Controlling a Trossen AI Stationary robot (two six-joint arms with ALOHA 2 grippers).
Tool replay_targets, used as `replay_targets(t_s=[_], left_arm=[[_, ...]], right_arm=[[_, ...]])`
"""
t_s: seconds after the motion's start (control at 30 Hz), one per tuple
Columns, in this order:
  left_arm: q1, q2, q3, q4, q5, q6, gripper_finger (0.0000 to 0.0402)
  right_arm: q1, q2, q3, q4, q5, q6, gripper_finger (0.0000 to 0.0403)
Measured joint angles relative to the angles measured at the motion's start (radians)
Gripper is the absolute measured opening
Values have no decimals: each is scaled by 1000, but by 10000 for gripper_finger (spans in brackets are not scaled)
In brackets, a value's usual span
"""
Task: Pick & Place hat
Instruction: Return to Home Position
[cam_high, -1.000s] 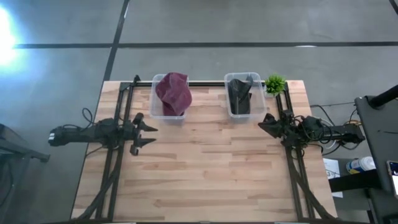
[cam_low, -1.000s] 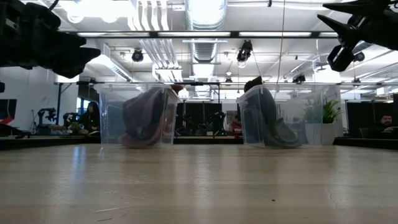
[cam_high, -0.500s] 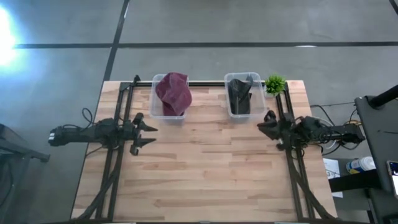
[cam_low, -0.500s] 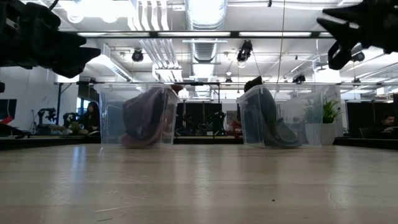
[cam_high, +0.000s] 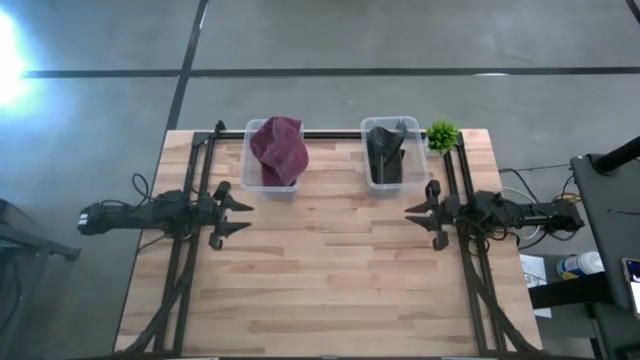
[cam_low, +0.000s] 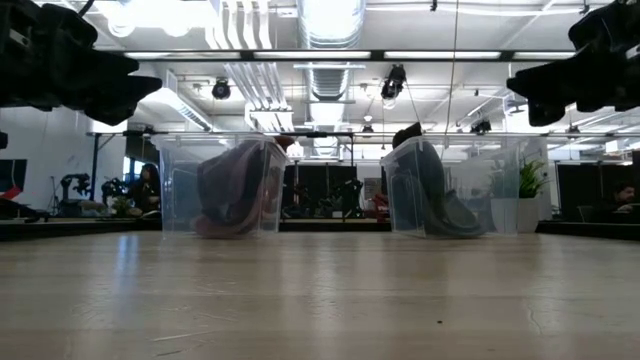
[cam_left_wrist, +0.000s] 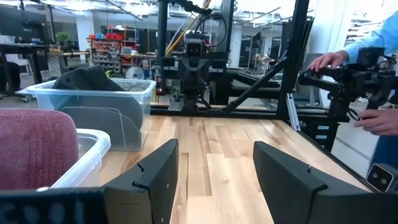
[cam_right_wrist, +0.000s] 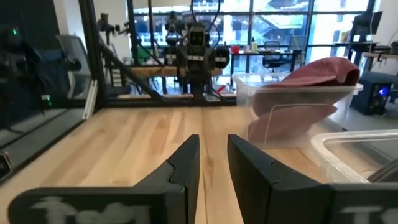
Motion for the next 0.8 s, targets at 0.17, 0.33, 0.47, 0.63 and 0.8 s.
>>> replay_targets(t_s=[0.17,0.33,0.47,0.63,0.8], left_arm=[[0,0,0,0,0,0,202],[0,0,0,0,0,0,202],[0,0,0,0,0,0,202],[0,0,0,0,0,0,202],[0,0,0,0,0,0,202]], right_arm=[[0,2,0,-25,0,0,79],[0,18,0,-25,0,7,79],[0,22,0,-25,1,0,79],[0,22,0,-25,0,0,79],[0,22,0,-25,1,0,79]])
